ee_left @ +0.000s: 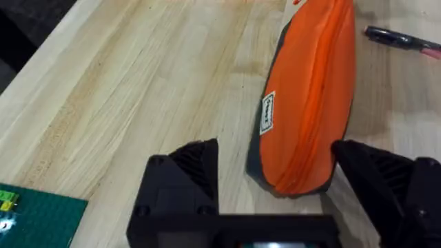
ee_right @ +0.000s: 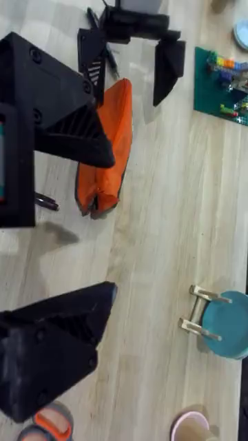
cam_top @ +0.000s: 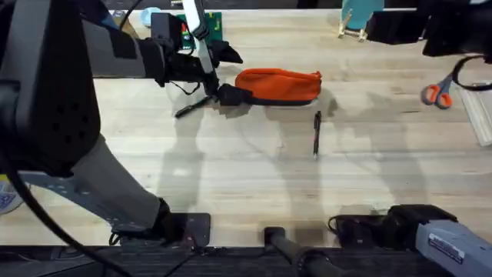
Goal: Unzip the bag, pick up the pens from the table one at a time and place them inside, then zip the bag closed.
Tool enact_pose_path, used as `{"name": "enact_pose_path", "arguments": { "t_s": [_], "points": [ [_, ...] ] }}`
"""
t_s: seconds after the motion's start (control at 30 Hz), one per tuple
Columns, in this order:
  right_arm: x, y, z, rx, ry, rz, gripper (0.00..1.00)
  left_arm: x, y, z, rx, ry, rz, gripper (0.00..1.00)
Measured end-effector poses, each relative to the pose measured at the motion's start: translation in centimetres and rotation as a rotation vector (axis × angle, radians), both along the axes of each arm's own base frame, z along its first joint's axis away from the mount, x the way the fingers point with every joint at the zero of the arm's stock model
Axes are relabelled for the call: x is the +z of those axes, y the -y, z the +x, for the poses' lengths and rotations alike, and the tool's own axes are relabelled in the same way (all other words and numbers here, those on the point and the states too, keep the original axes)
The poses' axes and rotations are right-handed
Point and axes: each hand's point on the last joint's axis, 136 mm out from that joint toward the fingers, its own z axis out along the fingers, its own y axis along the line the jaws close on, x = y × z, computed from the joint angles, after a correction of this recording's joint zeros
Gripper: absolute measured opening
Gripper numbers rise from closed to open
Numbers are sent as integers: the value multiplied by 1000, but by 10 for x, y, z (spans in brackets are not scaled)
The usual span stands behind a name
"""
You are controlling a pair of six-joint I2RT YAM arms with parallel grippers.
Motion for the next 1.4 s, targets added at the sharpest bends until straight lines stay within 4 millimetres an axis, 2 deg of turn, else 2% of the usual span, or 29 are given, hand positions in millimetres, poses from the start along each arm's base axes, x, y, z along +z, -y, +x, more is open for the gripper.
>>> {"name": "enact_pose_path", "arguments": {
  "t_s": [0.3,0.37,0.53,0.67,0.8,1.4],
  "points": [
    [0,0,0,0,0,0,996,0,0,0,0,0,0,995],
    [0,0,0,0,0,0,996,0,0,0,0,0,0,952],
    [0,0,0,0,0,0,996,1,1,-1,-7,-1,-8,671],
    [0,0,0,0,0,0,996,2,2,-2,-14,0,-16,297],
    [-1,0,0,0,-3,0,996,4,3,-3,-19,0,-25,60],
    [-14,0,-11,0,-72,0,996,4,3,-3,-22,0,-30,41]
  ]
}}
